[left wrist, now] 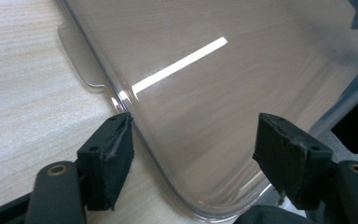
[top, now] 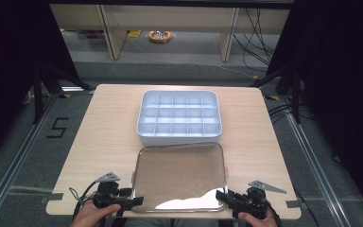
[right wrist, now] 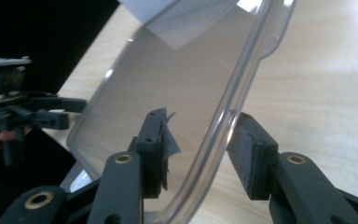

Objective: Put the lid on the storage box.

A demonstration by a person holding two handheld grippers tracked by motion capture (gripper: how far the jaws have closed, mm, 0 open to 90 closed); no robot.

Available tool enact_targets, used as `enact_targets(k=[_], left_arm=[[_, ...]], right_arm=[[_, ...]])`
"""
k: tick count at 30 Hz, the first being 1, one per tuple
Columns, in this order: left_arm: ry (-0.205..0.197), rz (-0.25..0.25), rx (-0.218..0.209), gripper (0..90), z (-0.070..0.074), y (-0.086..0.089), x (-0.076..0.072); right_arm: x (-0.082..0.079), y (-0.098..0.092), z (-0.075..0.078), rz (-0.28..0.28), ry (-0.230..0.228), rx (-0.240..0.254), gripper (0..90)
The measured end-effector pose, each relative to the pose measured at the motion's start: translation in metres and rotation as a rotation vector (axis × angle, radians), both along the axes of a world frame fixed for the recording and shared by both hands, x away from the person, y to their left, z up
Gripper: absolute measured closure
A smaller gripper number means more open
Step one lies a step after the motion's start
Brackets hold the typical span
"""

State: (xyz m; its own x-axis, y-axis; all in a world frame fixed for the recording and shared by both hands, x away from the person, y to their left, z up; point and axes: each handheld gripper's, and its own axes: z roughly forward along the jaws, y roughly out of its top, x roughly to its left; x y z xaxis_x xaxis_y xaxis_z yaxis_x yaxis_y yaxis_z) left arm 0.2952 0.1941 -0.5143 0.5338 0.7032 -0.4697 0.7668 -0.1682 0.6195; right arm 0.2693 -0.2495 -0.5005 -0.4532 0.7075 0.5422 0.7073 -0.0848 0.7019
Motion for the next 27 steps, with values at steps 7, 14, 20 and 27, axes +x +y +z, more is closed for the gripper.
enact_targets(k=[7,14,20,27], left_arm=[[-0.004,0.012,-0.01,25.3,-0.001,0.001,0.002],[-0.008,0.021,-0.015,21.4,-0.001,0.001,0.004],[0.037,0.052,-0.072,18.2,-0.002,0.003,0.007],[0.005,0.063,-0.008,41.9,-0.001,0.005,0.006]], right_arm=[[-0.014,0.004,0.016,0.057,-0.033,-0.005,60.1],[-0.016,0.002,0.017,0.107,-0.11,-0.009,60.9],[-0.02,0.003,0.018,0.121,-0.147,-0.046,61.1],[-0.022,0.005,0.017,0.117,-0.107,-0.03,62.0]])
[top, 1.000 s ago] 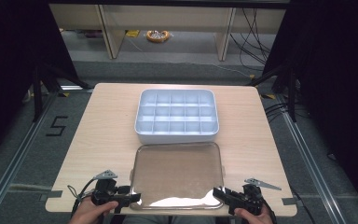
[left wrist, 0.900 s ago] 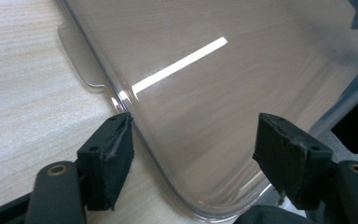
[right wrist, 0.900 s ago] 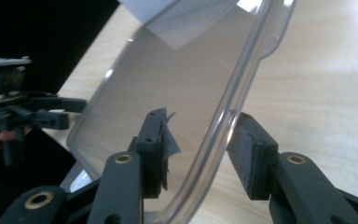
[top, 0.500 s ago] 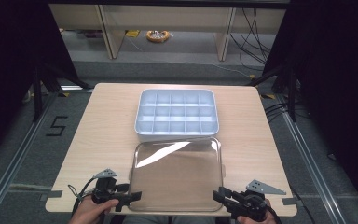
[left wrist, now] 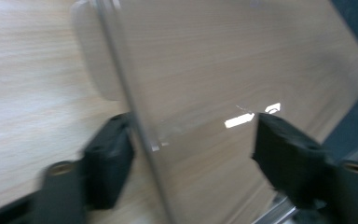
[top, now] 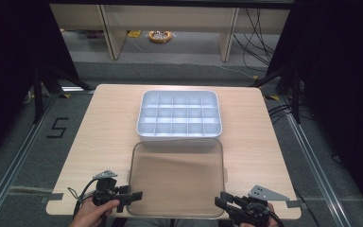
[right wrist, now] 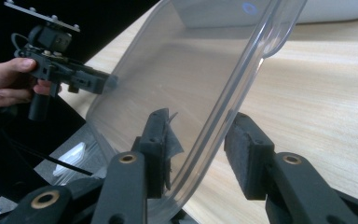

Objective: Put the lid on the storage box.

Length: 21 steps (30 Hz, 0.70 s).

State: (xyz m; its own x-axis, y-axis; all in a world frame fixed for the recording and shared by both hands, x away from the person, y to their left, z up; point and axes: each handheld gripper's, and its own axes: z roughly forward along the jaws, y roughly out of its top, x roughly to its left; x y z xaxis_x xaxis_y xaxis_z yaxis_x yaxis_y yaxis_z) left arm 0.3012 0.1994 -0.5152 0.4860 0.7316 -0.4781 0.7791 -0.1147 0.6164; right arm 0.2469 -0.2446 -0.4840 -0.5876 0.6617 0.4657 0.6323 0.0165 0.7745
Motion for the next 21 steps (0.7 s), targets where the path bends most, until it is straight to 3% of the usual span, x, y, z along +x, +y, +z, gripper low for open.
enact_targets(k=[1,2,3,4,5,7,8,11,13,14,15,16,17,18,21], left_arm=[[0.006,0.008,-0.008,41.9,0.0,0.001,0.0],[0.02,0.005,-0.025,48.3,-0.001,0.003,0.001],[0.02,0.005,-0.025,49.7,-0.001,0.003,0.001],[0.016,0.003,-0.028,49.7,-0.001,0.003,0.0],[0.008,0.007,-0.029,51.1,-0.001,0.002,0.0],[-0.019,0.001,-0.023,54.5,0.001,0.002,-0.001],[-0.023,0.006,-0.03,55.6,0.001,0.002,-0.001],[-0.028,0.009,-0.035,58.6,0.002,0.002,-0.002],[-0.04,0.009,-0.032,59.8,0.003,0.001,-0.003],[-0.055,0.005,-0.025,60.3,0.005,0.001,-0.004],[-0.063,-0.001,-0.021,60.8,0.005,0.0,-0.004],[-0.07,0.004,-0.013,61.0,0.006,-0.001,-0.005],[-0.07,0.004,-0.013,61.0,0.006,-0.001,-0.005],[-0.082,0.007,-0.01,61.2,0.008,-0.002,-0.006],[-0.1,0.005,0.0,62.3,0.01,-0.003,-0.007]], right_arm=[[0.0,0.0,0.0,0.0,0.0,0.0,62.0],[0.004,-0.003,-0.003,-0.01,-0.002,0.0,61.9],[0.001,-0.003,-0.002,-0.033,0.055,0.011,61.8],[0.001,-0.003,-0.002,-0.033,0.055,0.011,61.8],[0.005,-0.005,-0.005,-0.043,0.023,-0.025,61.5],[0.005,-0.004,-0.008,-0.072,0.076,-0.029,60.6],[0.008,-0.006,-0.009,-0.077,0.041,-0.056,60.6],[0.008,-0.005,-0.01,-0.078,0.053,-0.051,60.5],[0.01,-0.005,-0.012,-0.091,0.056,-0.077,60.1],[0.008,-0.003,-0.01,-0.118,0.119,-0.077,59.9],[0.011,-0.005,-0.013,-0.105,0.08,-0.092,59.7],[0.008,-0.003,-0.01,-0.13,0.133,-0.091,59.5],[0.01,-0.003,-0.011,-0.142,0.123,-0.11,59.5],[0.013,-0.004,-0.014,-0.128,0.085,-0.117,59.5],[0.014,-0.003,-0.014,-0.126,0.102,-0.12,59.2]])
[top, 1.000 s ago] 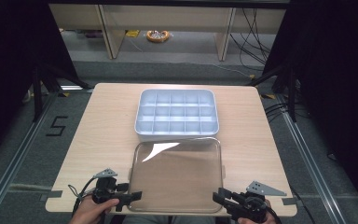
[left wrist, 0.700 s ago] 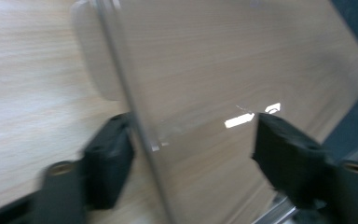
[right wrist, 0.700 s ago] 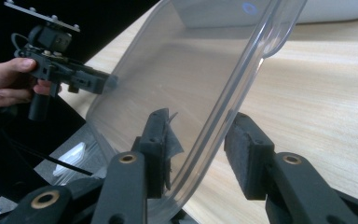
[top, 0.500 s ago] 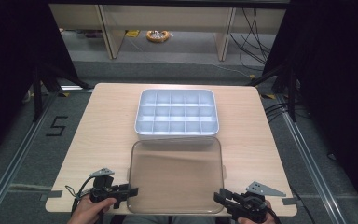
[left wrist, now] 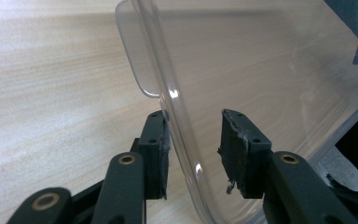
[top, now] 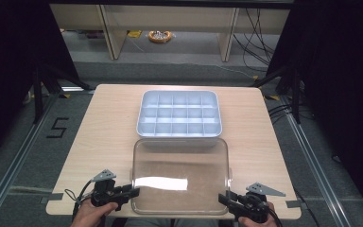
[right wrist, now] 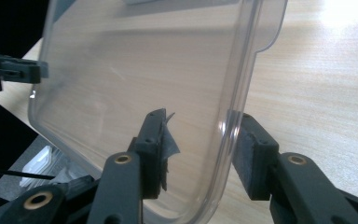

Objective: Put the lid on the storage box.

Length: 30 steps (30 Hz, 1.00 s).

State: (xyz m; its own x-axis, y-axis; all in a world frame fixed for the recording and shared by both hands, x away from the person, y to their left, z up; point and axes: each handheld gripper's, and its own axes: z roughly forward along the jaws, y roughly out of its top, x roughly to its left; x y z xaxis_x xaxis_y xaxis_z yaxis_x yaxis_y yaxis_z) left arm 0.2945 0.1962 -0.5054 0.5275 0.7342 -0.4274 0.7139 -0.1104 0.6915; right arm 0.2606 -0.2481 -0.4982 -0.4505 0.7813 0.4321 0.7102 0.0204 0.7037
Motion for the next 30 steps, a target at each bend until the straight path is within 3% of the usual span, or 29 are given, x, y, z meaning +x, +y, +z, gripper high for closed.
enact_targets(k=[2,3,4,6,7,9,10,11,13,14,15,18,20,21,25,26,30], left_arm=[[-0.003,-0.003,0.012,62.5,0.001,0.0,0.0],[-0.012,0.005,0.014,62.2,0.001,-0.001,0.0],[-0.012,0.005,0.014,62.2,0.001,-0.001,0.0],[-0.01,0.009,0.017,62.0,0.002,-0.001,0.001],[-0.015,0.008,0.021,62.0,0.004,-0.001,0.001],[-0.03,0.012,0.016,61.8,0.006,-0.001,0.002],[-0.03,0.012,0.016,61.8,0.006,-0.001,0.002],[-0.046,0.013,0.018,61.8,0.01,-0.001,0.003],[-0.058,0.016,0.022,62.0,0.012,-0.001,0.005],[-0.058,0.016,0.022,61.9,0.012,-0.001,0.005],[-0.06,0.024,0.021,61.8,0.014,-0.001,0.009],[-0.068,0.036,0.024,61.7,0.015,-0.002,0.015],[-0.066,0.04,0.028,61.2,0.015,-0.002,0.018],[-0.07,0.039,0.033,61.2,0.016,-0.002,0.02],[-0.069,0.054,0.03,60.5,0.017,-0.002,0.027],[-0.065,0.053,0.033,60.5,0.018,-0.001,0.028],[-0.082,0.068,0.034,60.2,0.024,0.0,0.035]], right_arm=[[0.002,0.0,-0.001,-0.015,0.008,-0.013,59.0],[0.001,0.002,0.0,-0.036,0.042,-0.007,58.9],[0.003,0.001,-0.002,-0.021,0.013,-0.019,58.8],[0.003,0.005,-0.001,-0.049,0.039,0.002,58.7],[0.007,0.002,0.0,-0.021,0.005,-0.02,58.5],[0.009,0.002,0.002,-0.029,-0.001,-0.025,58.4],[0.008,0.004,0.003,-0.038,0.016,0.002,58.3],[0.011,0.004,0.004,-0.042,-0.011,-0.009,58.3],[0.013,0.004,0.008,-0.047,0.016,-0.002,58.2],[0.013,0.004,0.008,-0.047,0.016,-0.002,58.2],[0.02,0.003,0.009,-0.033,-0.034,-0.025,58.0],[0.026,0.005,0.014,-0.031,-0.042,-0.018,58.1],[0.026,0.008,0.016,-0.056,-0.017,-0.009,58.1],[0.032,0.007,0.016,-0.037,-0.061,-0.034,58.1],[0.039,0.011,0.023,-0.059,-0.041,-0.018,58.3],[0.043,0.009,0.023,-0.046,-0.073,-0.036,58.3],[0.054,0.011,0.026,-0.038,-0.078,-0.019,58.2]])
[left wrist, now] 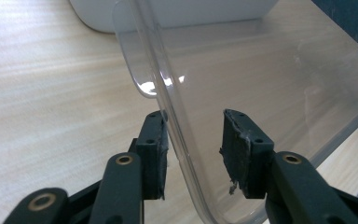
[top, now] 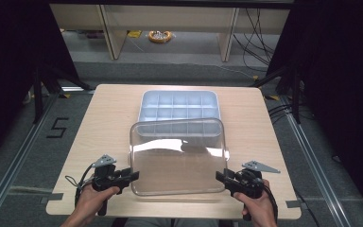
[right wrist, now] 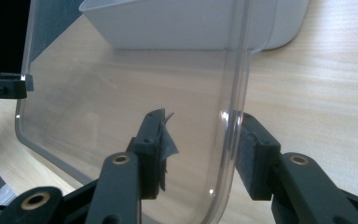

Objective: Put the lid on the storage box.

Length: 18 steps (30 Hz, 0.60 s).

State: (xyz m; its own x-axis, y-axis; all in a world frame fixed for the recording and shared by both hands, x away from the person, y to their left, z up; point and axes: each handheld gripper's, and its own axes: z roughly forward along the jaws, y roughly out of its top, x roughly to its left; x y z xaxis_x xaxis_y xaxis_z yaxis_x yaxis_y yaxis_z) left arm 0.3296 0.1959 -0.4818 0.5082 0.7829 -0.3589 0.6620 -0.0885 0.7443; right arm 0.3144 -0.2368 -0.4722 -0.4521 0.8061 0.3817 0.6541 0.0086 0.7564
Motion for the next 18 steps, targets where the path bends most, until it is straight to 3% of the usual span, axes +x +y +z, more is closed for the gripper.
enact_targets(k=[3,5,6,8,12,18], left_arm=[[-0.007,0.0,0.003,59.9,0.003,0.0,0.004],[-0.016,0.004,0.003,59.7,0.008,0.0,0.007],[-0.021,-0.001,-0.003,59.6,0.01,0.001,0.01],[-0.029,0.002,-0.024,59.7,0.017,0.001,0.015],[-0.057,0.023,-0.017,59.8,0.032,0.0,0.026],[-0.079,0.04,-0.032,60.2,0.039,0.0,0.039]], right_arm=[[0.004,0.0,0.002,0.0,0.01,-0.022,57.9],[0.006,0.002,0.005,-0.016,0.03,0.0,57.5],[0.011,0.0,0.007,-0.007,-0.003,-0.006,57.1],[0.016,-0.001,0.012,-0.012,-0.011,0.008,57.0],[0.025,0.0,0.019,-0.011,-0.023,0.013,56.7],[0.037,0.001,0.025,-0.021,-0.025,0.019,56.1]])
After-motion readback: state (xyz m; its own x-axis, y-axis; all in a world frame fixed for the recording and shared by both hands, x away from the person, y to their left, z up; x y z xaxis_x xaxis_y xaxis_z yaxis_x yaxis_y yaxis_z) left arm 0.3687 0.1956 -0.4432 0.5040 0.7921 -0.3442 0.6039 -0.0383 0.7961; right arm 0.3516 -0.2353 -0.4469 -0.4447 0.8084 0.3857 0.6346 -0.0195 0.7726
